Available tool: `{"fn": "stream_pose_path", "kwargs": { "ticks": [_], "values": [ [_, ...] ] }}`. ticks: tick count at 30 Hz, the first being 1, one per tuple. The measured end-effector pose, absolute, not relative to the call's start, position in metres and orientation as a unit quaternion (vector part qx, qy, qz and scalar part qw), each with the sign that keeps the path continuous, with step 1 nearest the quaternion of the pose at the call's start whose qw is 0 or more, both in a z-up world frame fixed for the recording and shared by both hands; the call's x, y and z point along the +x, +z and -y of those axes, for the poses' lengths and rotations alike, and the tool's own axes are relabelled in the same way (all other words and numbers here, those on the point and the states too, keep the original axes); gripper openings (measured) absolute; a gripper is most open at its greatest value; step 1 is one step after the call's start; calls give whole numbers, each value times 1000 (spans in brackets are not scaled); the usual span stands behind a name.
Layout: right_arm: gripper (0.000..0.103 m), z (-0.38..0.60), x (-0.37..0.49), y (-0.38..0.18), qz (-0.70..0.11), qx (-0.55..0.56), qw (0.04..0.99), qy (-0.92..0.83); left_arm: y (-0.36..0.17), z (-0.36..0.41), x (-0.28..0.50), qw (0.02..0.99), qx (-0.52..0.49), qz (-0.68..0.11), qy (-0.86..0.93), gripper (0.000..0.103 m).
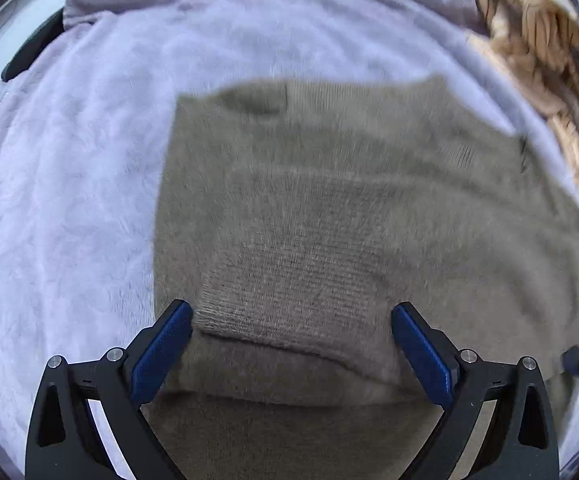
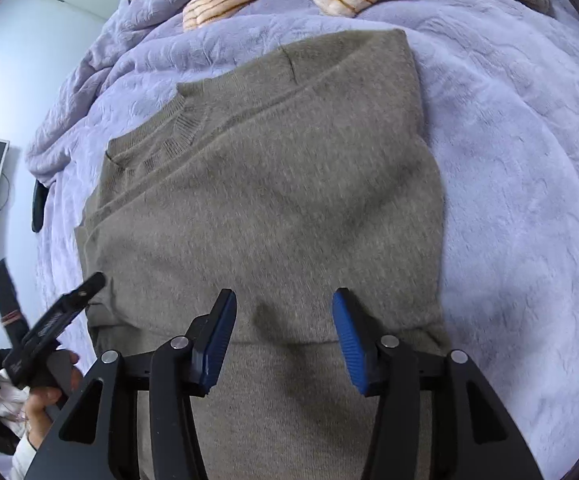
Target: Fold small clothes
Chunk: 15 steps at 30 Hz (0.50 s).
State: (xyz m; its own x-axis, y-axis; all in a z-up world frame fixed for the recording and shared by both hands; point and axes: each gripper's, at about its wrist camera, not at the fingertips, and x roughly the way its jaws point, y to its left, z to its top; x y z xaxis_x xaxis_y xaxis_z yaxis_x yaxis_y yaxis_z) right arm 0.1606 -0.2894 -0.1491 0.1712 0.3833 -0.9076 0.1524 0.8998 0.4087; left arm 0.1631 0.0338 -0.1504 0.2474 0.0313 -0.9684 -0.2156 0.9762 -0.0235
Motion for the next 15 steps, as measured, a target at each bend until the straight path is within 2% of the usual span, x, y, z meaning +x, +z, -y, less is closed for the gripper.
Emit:
{"fn": "stream_pose_path", "kwargs": {
  "ticks": [3,5,6,9,15],
  "values": [
    [55,297,150,-146,-640,219,732,76,-145,-31,150,793,-57,-604,60,101],
    [67,302,143,-144,-643,222,729,73,-141,-30,142,790,-51,-609,51,101],
    [69,305,138,-145,-648,220,726,67,-139,-30,138,788,-50,-612,49,101],
    [69,313,123,-148,-660,221,716,59,-133,-29,118,780,-23,-624,51,101],
    [69,321,97,-143,-670,222,706,48,-129,-24,80,762,-53,-644,44,101]
  ]
}}
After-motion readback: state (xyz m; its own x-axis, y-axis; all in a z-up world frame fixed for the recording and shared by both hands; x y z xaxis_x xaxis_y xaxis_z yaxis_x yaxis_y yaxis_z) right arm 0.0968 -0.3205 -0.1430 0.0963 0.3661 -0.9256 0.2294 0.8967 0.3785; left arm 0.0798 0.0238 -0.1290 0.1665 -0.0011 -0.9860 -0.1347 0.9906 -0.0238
